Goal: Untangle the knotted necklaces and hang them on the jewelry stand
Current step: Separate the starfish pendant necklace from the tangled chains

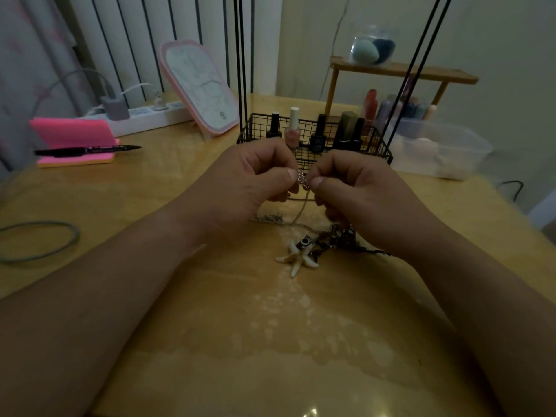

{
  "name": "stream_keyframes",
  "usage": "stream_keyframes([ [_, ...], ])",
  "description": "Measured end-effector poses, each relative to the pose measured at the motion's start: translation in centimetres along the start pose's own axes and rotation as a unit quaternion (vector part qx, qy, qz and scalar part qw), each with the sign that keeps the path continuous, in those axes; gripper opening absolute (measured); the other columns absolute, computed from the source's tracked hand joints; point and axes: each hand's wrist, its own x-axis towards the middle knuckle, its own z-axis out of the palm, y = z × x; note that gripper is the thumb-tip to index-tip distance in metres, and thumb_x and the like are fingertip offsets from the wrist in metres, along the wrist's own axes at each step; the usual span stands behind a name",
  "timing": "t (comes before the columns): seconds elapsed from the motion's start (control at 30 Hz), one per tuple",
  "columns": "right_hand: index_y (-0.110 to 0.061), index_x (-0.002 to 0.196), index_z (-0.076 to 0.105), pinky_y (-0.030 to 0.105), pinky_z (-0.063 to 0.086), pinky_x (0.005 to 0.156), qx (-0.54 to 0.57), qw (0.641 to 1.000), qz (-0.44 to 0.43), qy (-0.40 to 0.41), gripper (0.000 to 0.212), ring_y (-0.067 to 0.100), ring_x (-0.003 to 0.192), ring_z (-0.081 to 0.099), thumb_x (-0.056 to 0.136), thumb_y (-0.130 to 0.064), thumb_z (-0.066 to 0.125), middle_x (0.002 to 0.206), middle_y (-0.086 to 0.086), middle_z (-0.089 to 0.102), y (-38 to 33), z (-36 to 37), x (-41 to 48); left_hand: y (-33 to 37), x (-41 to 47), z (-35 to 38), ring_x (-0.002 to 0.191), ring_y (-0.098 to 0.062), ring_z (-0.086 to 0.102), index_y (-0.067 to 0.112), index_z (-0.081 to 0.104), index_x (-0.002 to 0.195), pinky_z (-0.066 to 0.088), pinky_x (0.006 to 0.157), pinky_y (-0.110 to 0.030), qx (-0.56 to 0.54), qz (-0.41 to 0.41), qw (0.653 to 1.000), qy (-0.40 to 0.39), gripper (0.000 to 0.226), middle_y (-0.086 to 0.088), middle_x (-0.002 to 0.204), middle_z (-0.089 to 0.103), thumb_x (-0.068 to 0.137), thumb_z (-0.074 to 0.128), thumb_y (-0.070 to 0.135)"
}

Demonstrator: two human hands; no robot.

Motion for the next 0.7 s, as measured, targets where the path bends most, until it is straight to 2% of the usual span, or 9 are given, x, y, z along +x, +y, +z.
stream_keyframes([
  [0.07,-0.023,0.099,0.069,0.019,0.045,0.057,-0.001,1.000,-0.002,-0.006,0.005,0.001,0.061,0.053,0.100,-0.025,0.064,0.075,-0.008,0.063,0.05,0.24,-0.04,-0.06,-0.01,0.07,0.080,-0.016,0.060,0.012,0.066,0.090,0.056,0.078,-0.035,0.010,0.005,1.000,-0.002,0.014,-0.009,0.081,0.063,0.100,0.060,0.004],
  [0.1,-0.023,0.099,0.069,0.020,0.045,0.057,-0.011,1.000,-0.007,-0.004,0.006,0.001,0.061,0.053,0.100,-0.027,0.066,0.077,-0.006,0.064,0.05,0.34,-0.07,-0.08,-0.04,0.08,0.079,-0.017,0.060,0.013,0.066,0.090,0.055,0.077,-0.034,0.018,0.008,1.000,-0.002,0.014,-0.009,0.082,0.064,0.100,0.060,0.005],
  [0.27,-0.026,0.098,0.070,0.028,0.056,0.066,-0.064,0.998,-0.027,0.004,0.009,0.007,0.076,0.066,0.098,-0.034,0.065,0.084,-0.007,0.070,-0.17,0.49,-0.07,-0.04,-0.09,0.01,0.077,-0.011,0.062,0.012,0.067,0.089,0.053,0.073,-0.023,0.059,0.009,0.998,0.007,0.011,0.001,0.079,0.066,0.098,0.064,0.007],
  [0.33,-0.024,0.100,0.070,0.021,0.054,0.067,-0.043,0.999,-0.023,-0.016,0.008,0.005,0.079,0.068,0.100,-0.028,0.064,0.085,-0.009,0.071,-0.22,0.22,-0.06,0.03,-0.07,-0.07,0.076,-0.012,0.061,0.012,0.067,0.087,0.052,0.072,-0.023,0.052,0.007,0.999,0.009,0.008,-0.004,0.079,0.066,0.096,0.066,0.011],
  [0.43,-0.019,0.102,0.070,0.015,0.051,0.069,-0.004,0.999,-0.018,-0.048,0.009,0.002,0.079,0.067,0.103,-0.022,0.062,0.086,-0.008,0.071,-0.30,-0.37,-0.07,0.26,-0.05,-0.31,0.077,-0.025,0.059,0.009,0.066,0.089,0.050,0.072,-0.029,0.054,0.016,0.998,0.001,0.008,-0.016,0.084,0.065,0.092,0.066,0.016],
  [0.5,-0.018,0.102,0.070,0.013,0.050,0.068,-0.013,0.998,-0.015,-0.053,0.010,0.000,0.078,0.067,0.103,-0.021,0.061,0.086,-0.007,0.072,-0.29,-0.33,-0.10,0.35,-0.14,-0.26,0.074,-0.024,0.056,0.006,0.064,0.090,0.048,0.068,-0.025,0.071,0.026,0.997,-0.012,0.006,-0.010,0.082,0.063,0.094,0.067,0.008],
  [0.6,-0.020,0.099,0.070,0.017,0.052,0.068,-0.068,0.997,-0.009,-0.039,0.012,0.001,0.081,0.068,0.103,-0.024,0.060,0.085,-0.009,0.073,-0.27,0.28,-0.06,0.29,-0.40,0.13,0.067,-0.004,0.049,0.007,0.063,0.087,0.042,0.062,-0.016,0.089,0.038,0.995,-0.014,0.008,0.003,0.076,0.058,0.092,0.067,0.003],
  [0.67,-0.022,0.099,0.070,0.018,0.051,0.066,-0.096,0.995,-0.012,-0.028,0.013,0.001,0.080,0.067,0.104,-0.028,0.058,0.086,-0.011,0.073,-0.32,0.52,-0.04,0.22,-0.41,0.25,0.067,-0.006,0.051,0.008,0.062,0.087,0.042,0.062,-0.017,0.092,0.045,0.995,-0.006,0.008,0.003,0.076,0.058,0.093,0.066,0.004],
  [0.7,-0.023,0.099,0.070,0.017,0.049,0.064,-0.099,0.995,-0.016,-0.021,0.013,0.000,0.078,0.065,0.104,-0.028,0.058,0.085,-0.010,0.072,-0.36,0.54,-0.04,0.18,-0.33,0.23,0.069,-0.013,0.054,0.007,0.062,0.087,0.045,0.063,-0.021,0.089,0.047,0.995,0.000,0.008,-0.001,0.077,0.060,0.093,0.066,0.004],
])
